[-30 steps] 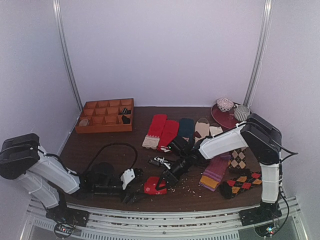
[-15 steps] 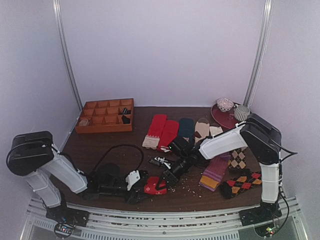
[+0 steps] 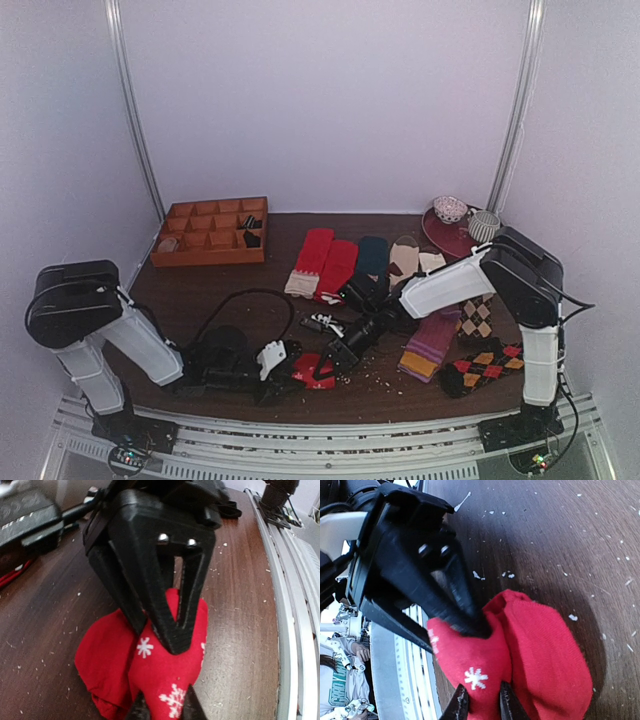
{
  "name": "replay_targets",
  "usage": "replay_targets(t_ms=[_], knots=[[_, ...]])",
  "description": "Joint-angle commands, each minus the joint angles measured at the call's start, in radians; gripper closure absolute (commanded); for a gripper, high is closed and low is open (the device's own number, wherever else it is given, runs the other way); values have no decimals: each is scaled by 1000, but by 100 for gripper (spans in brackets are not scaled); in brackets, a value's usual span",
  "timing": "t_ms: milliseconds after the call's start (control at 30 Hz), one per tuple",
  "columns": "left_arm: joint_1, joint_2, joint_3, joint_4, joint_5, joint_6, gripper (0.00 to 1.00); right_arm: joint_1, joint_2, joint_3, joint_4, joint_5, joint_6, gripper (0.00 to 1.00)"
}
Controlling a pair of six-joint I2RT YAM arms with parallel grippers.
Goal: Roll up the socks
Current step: Roll a pair of socks at the center of the board.
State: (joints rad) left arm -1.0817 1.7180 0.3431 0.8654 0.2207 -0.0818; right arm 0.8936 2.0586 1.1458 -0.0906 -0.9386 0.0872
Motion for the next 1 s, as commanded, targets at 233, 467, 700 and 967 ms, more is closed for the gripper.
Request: replay_targets(t_ms=[233,467,700,967], knots=[[-2,37,53,-93,27,-82,100,-3,67,-93,-152,255,-4,70],[30,90,53,-241,46,-242,100,-19,-326,-348,315,436,14,40],[82,138,31,-282,128,-356,100,37,-535,-578,651,523,-218,26],[97,142,42,-333,155,-356,100,232,-468,-576,680,726,-477,26]])
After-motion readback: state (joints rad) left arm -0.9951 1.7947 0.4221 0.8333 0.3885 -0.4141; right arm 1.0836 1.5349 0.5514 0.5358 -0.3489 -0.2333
